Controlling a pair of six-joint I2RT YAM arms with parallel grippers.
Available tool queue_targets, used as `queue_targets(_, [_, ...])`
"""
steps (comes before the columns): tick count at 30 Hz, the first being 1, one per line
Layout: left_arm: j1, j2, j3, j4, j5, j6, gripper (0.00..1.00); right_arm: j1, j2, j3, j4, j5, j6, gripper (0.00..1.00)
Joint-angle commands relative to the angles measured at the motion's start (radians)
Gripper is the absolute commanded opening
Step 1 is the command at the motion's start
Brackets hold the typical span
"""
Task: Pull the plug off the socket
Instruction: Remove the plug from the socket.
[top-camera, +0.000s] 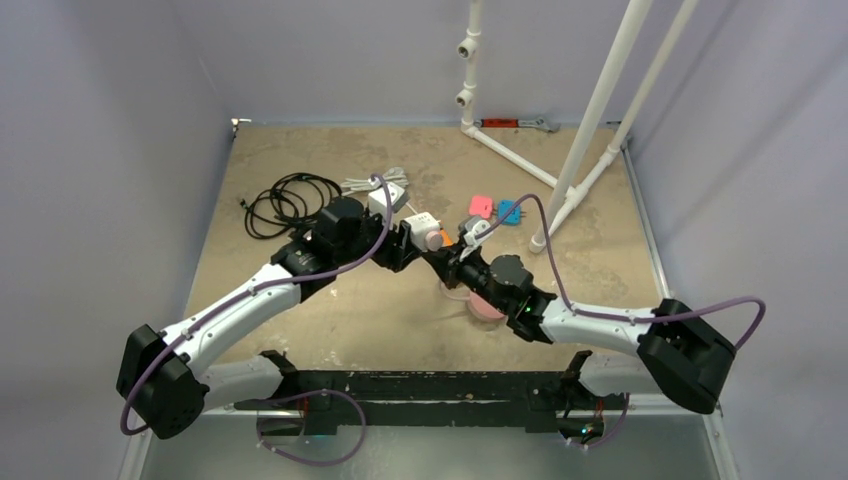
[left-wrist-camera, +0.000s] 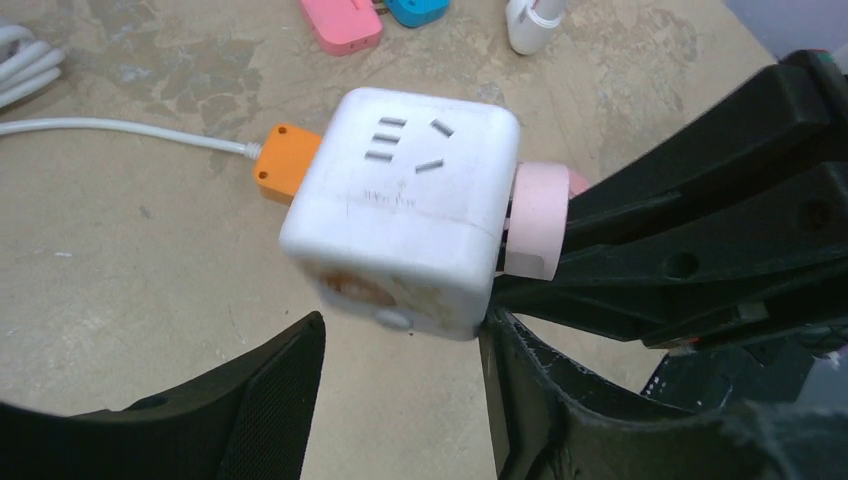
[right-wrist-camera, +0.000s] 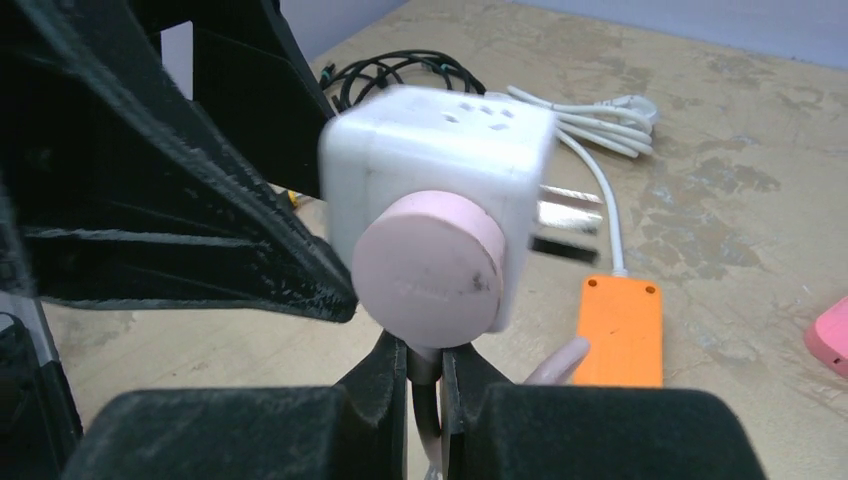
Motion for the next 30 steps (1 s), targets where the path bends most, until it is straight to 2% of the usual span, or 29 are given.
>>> queue_targets(1, [0.044, -0.007, 0.027, -0.113, -0.383, 0.037, 0.0, -0.019, -0.116, -0.029, 0.057, 0.058, -0.011, 0.0])
queue_targets(8, [0.044, -0.007, 0.029, -0.121, -0.443, 0.041, 0.0, -0.019, -0.191, -0.049, 0.04, 0.065, -0.014, 0.0])
queue_targets(10, [0.044, -0.022, 0.019, -0.096, -0.386, 0.044, 0.0, -0.019, -0.191, -0.049, 0.037, 0.065, -0.015, 0.0])
queue_targets(15, [0.045, -0.062, 0.012, -0.023, -0.109, 0.061, 0.0, -0.019, -0.2, -0.049, 0.035, 0.082, -0.01, 0.0])
queue_targets(17, [0.047, -0.087, 0.011, -0.008, -0.035, 0.07, 0.14, -0.019, -0.203, -0.046, 0.033, 0.074, 0.002, 0.0])
queue_targets(20, [0.051, -0.144, -0.012, 0.036, 0.077, 0.074, 0.44, -0.02, -0.208, -0.047, 0.024, 0.058, 0.019, 0.0])
queue_targets(23, [0.053, -0.172, -0.024, 0.066, 0.198, 0.069, 0.67, -0.02, -0.21, -0.05, 0.031, 0.045, 0.022, 0.0])
queue_targets(26, [0.056, -0.152, -0.02, 0.079, 0.302, 0.056, 0.8, -0.021, -0.219, -0.055, 0.043, 0.024, 0.023, 0.0])
queue_targets(30, [0.063, -0.103, -0.003, 0.071, 0.344, 0.035, 0.87, -0.021, -0.251, -0.069, 0.057, -0.005, 0.024, 0.0])
